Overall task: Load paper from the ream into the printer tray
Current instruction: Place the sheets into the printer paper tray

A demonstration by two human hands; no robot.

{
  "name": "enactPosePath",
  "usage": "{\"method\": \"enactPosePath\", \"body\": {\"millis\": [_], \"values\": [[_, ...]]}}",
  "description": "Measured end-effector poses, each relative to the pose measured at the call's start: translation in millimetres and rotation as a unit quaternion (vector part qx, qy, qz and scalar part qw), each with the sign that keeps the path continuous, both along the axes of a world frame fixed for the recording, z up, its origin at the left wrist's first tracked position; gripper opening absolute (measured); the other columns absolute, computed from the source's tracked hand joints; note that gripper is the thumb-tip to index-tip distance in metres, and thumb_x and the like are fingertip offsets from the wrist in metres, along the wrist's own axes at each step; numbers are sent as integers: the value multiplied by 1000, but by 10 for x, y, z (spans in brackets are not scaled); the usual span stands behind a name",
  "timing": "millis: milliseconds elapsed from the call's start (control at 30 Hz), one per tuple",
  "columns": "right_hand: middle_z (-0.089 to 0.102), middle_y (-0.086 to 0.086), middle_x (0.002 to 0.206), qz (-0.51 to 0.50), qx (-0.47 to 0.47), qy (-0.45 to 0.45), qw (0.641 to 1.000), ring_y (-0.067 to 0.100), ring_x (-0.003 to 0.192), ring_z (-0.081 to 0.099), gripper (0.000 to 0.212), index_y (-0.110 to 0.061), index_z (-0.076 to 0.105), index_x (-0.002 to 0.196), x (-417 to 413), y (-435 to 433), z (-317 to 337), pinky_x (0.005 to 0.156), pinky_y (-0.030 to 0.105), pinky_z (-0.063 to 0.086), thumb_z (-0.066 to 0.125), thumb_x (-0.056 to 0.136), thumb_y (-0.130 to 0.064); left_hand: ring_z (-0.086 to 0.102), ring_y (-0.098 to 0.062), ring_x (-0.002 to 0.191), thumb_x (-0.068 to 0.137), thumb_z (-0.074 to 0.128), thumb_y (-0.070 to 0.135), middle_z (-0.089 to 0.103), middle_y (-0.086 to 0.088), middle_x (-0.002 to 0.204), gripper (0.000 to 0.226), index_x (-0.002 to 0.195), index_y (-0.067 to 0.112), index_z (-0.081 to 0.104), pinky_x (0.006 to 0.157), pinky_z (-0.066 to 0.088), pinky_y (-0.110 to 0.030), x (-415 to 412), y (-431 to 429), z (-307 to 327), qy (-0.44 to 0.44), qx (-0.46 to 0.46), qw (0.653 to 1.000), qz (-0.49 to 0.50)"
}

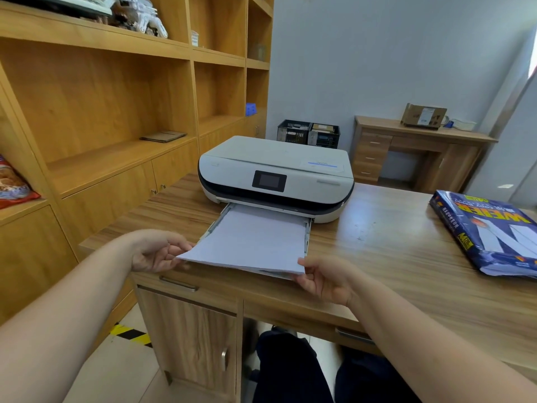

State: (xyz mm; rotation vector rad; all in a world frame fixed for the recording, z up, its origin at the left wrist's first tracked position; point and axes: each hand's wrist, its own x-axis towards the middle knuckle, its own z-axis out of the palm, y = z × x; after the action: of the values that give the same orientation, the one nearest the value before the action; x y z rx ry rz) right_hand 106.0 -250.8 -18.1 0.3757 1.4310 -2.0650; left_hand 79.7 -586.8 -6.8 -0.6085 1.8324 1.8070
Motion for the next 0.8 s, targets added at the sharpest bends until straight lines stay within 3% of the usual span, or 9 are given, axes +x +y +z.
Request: {"method": "enactPosePath", "body": {"millis": [67,200,367,467,567,700,800], "values": [[74,18,75,-2,10,9,1000,24,60,73,17,4,54,112,-8,-8,6,43,25,56,47,99,-5,70,-23,55,79,62,-4,73,-23,86,30,109,-6,65,40,55,-22,-27,-11,-18,2,3,1000,23],[74,19,79,31,32,22,999,26,67,73,26,3,51,118,-3,-16,34,48,26,57,49,99,-14,70,-22,54,65,66,-5,73,-22,80,43,108,-8,64,42,56,-22,-90,18,-11,1,7,999,38],[71,22,77,75,52,-3,996,25,62,72,24,6,51,112,-18,53,116,47,26,57,59,91,-3,68,-21,48,83,59,-6,73,-21,71,23,105,-5,64,37,53,-23,-199,89,3,-2,-10,999,49],[68,24,82,69,65,2,996,24,60,71,9,3,53,97,-120,66,128,48,26,58,58,90,3,69,-21,50,85,60,-4,73,-20,79,19,103,-2,67,38,54,-24,-236,129,8,5,-6,998,62],[66,25,83,55,79,13,995,25,62,72,11,6,53,100,-227,52,94,48,26,58,58,90,5,70,-21,53,84,66,1,71,-19,93,20,103,0,69,45,58,-25,-255,135,30,24,-8,998,61],[64,25,86,45,96,23,994,25,63,71,10,7,54,99,-327,27,60,50,27,59,57,90,5,74,-23,64,80,69,-2,75,-20,81,24,104,-2,66,52,60,-27,-251,116,54,29,-16,999,25],[60,27,97,38,112,34,992,25,62,71,18,6,52,107,-378,-25,40,50,27,59,58,90,3,74,-23,66,84,63,-9,73,-23,92,24,106,0,67,53,60,-28,-284,148,51,43,-47,998,26]]}}
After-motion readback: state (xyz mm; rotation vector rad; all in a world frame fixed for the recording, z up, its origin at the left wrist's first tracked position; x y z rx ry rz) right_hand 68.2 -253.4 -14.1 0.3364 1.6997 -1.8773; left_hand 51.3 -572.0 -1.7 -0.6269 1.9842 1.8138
